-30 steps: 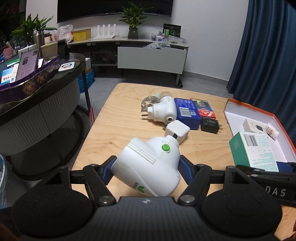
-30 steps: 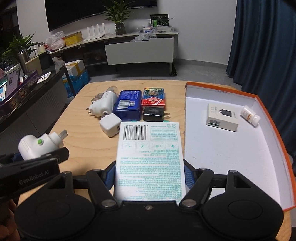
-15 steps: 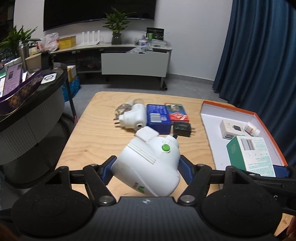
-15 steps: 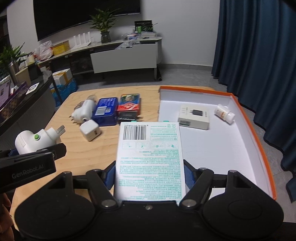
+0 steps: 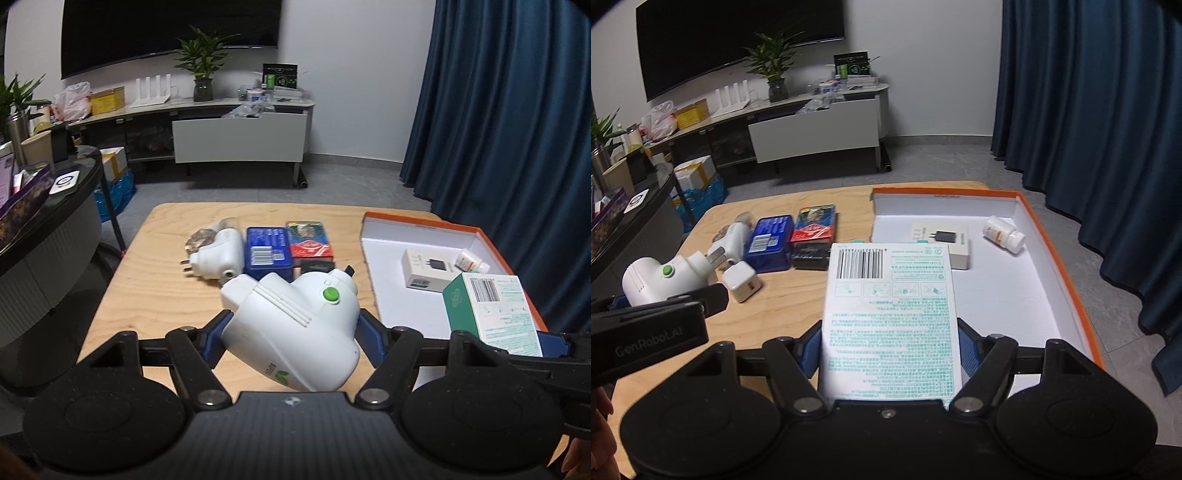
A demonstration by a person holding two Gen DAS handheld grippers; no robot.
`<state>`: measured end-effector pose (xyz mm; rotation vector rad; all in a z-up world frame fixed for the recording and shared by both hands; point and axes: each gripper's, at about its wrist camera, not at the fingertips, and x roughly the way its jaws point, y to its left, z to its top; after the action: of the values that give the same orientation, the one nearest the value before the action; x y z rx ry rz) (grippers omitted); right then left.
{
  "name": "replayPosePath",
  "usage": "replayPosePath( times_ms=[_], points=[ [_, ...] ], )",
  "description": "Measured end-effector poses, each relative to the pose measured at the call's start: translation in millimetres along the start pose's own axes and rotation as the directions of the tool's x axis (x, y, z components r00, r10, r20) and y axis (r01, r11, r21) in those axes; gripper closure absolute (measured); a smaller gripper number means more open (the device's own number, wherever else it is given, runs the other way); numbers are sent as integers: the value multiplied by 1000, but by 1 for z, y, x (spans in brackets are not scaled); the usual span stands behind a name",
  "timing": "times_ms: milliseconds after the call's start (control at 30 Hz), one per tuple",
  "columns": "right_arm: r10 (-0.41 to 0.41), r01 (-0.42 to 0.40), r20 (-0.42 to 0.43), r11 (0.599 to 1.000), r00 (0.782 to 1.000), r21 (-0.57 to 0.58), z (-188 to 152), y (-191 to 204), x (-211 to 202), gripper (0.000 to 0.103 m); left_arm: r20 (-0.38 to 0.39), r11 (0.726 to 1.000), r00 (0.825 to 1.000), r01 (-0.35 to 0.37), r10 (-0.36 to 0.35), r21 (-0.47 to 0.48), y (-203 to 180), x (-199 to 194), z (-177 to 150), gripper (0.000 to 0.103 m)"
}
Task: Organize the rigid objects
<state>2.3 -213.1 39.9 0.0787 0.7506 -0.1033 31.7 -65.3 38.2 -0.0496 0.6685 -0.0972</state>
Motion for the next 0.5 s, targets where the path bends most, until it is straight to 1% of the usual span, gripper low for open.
replayPosePath(
  times_ms=[500],
  points=[
    [-78,78,7,996,997,54,2,-45,-1,19,-7,996,997,81,-81,48,-44,15,8,31]
  ],
)
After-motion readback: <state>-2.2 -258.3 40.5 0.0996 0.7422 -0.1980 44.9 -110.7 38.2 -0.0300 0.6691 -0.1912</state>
